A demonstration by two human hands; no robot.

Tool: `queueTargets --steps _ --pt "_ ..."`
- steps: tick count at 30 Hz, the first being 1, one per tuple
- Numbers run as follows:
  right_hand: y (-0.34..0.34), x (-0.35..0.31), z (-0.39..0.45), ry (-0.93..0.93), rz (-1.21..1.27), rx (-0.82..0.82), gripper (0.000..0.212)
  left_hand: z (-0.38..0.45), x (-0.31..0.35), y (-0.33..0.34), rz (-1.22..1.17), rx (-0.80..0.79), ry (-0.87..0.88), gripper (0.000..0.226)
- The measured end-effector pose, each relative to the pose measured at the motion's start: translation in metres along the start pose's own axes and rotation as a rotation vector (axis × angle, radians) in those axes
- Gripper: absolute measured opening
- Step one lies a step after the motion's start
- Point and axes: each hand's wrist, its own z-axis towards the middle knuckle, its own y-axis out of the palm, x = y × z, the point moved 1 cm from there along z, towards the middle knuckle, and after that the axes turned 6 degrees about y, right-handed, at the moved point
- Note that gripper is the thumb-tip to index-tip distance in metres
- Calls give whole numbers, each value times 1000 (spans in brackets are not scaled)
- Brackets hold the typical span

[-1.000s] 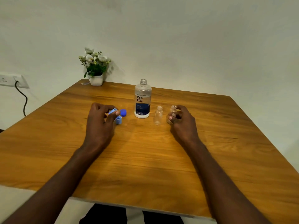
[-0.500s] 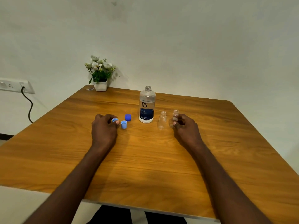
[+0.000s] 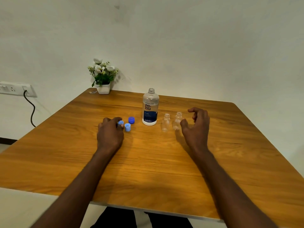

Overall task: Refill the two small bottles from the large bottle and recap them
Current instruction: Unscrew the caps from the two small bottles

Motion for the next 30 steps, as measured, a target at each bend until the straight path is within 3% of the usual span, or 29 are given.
queueTargets --steps 8,19,24,30 --pt "31 -26 -24 -70 -357 -99 57 -1 1 -2 -17 -19 -14 51" --pt "31 -21 -17 -17 -339 -61 40 -1 1 -1 -103 13 -52 53" --pt "31 -22 -16 3 -359 -68 48 -2 5 -4 -192 53 -108 55" --pt "32 -25 -15 -3 -379 -83 50 -7 8 -14 -263 248 -52 47"
